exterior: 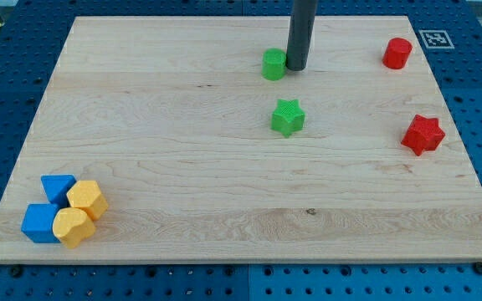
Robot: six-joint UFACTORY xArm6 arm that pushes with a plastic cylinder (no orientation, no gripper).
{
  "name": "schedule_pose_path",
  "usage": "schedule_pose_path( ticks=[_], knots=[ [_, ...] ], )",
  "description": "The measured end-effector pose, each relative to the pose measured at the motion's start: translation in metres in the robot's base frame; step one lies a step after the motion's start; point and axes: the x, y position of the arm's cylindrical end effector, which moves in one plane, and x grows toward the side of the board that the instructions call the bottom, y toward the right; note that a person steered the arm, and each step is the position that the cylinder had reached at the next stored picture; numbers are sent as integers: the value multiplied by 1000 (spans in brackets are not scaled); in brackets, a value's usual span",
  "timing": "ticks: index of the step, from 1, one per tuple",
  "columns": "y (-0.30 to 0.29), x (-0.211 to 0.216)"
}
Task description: Slide green circle a bit left
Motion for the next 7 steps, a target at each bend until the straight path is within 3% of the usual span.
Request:
schedule_pose_path(
  ticks=[1, 2, 3, 5, 7],
  knots=[
    [0, 2],
    [-8, -30],
    [-30, -34],
    [-71, -34],
    [-68, -8]
  ],
)
